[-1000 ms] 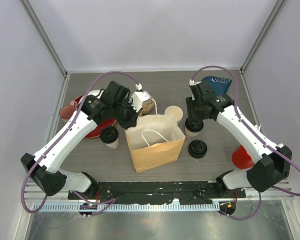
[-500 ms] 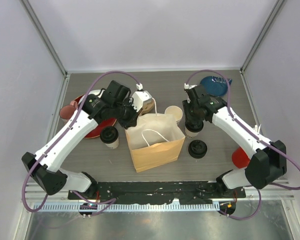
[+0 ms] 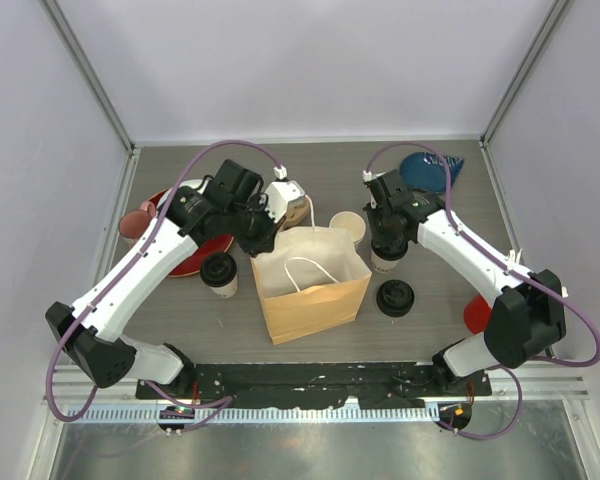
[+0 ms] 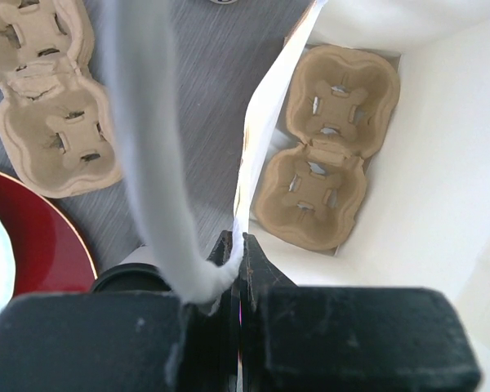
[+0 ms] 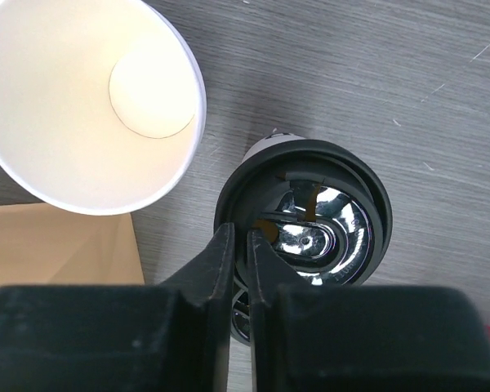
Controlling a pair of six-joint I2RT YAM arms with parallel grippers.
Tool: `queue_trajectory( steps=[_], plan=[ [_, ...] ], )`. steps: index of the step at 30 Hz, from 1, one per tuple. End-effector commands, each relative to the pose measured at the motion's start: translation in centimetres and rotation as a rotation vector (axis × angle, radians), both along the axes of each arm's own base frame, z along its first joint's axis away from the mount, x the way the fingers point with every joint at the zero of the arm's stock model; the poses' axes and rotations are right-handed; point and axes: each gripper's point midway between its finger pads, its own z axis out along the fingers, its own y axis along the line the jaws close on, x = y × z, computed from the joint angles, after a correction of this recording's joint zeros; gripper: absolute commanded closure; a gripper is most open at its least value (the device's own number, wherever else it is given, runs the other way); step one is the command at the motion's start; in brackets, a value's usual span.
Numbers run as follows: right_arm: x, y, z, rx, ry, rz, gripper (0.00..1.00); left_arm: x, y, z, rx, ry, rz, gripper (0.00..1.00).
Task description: Pack the takeout coffee
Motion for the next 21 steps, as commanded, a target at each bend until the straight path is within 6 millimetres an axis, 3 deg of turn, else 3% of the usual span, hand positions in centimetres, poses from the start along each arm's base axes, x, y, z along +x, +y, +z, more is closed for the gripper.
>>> queue_trajectory(
  steps=[1, 9, 18, 21],
  plan=[
    [0.1, -0.2, 0.4, -0.021, -0.018, 0.008, 0.96, -0.6, 0.3, 0.4, 0.014, 0.016, -0.018, 1.0],
    [-0.6, -0.2, 4.3, 0.011, -0.063, 0.049, 0.99, -0.9, 0.2, 0.3, 0.021, 0.03, -0.044, 1.0],
    [-2.4, -0.4, 11.5, 0.051, -0.121, 0.129, 0.99, -1.0, 0.2, 0.1, 0.029, 0.039, -0.058, 1.0],
    [-3.4, -0.2, 14.8, 0.075, -0.147, 0.17, 0.99, -1.0, 0.1, 0.0, 0.033, 0.044, -0.058, 1.0]
  ],
)
